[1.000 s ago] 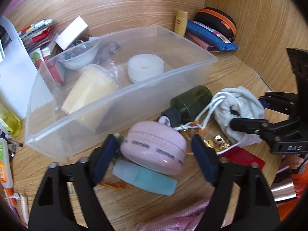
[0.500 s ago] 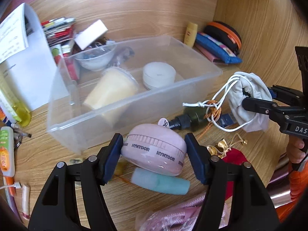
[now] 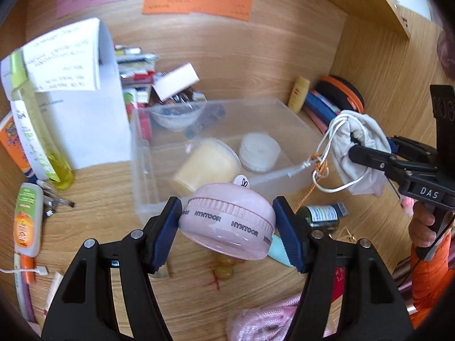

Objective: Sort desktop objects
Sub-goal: 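Carry the pink compact and cloth bag into the bin and open both grippers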

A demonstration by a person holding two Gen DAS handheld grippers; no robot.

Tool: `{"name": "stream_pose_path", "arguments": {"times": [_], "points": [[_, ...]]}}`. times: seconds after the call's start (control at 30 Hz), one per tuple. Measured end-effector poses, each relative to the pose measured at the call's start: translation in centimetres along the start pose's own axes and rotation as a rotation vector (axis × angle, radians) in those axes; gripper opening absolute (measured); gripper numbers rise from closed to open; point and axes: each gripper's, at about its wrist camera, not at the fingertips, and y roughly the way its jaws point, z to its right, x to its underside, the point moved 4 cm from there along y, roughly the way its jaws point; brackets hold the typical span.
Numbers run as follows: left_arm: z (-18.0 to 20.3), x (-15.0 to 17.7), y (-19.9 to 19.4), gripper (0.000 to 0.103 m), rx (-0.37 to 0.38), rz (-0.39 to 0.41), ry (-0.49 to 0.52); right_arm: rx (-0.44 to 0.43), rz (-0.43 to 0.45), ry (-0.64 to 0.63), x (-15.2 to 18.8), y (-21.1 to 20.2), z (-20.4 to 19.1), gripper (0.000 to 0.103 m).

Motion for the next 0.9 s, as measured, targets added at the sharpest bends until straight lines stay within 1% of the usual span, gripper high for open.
{"name": "stream_pose_path", "arguments": {"times": [0.23,0.43,0.53,0.67,0.73,0.9], "points": [[-1.8,-1.8,-1.2,0.066,-0.024,0.049,-0.041,-0.019,0.011,-0.027,-2.0,1.6,-0.7,0.044],[-3.3,-3.0,-0.9,0.066,-0.041,0.064,-0.070,-0.028,-0.011,-0.046,-3.0,3.8,-1.1,0.044],[-4.2,-3.3,0.0,0.066,-0.055,0.057,-0.080,-0.031,-0.026,-0.052,-3.3,5.0,-1.1,0.044],[-5.2,-3.8,1.7,0.066,-0.045,0.028,-0.106,-0.047,-0.036,-0.051,-3.7,6.2,-1.2,0.044],[-5.4,-4.1,2.4,0.066,-0.036,0.017,-0.112,-0.055,-0.043,-0.045,-3.8,6.8,-1.3,0.044],[-5.4,-4.8,4.0,0.066,-0.050,-0.004,-0.105,-0.057,-0.066,-0.067,-3.3,8.4,-2.1,0.044]]}}
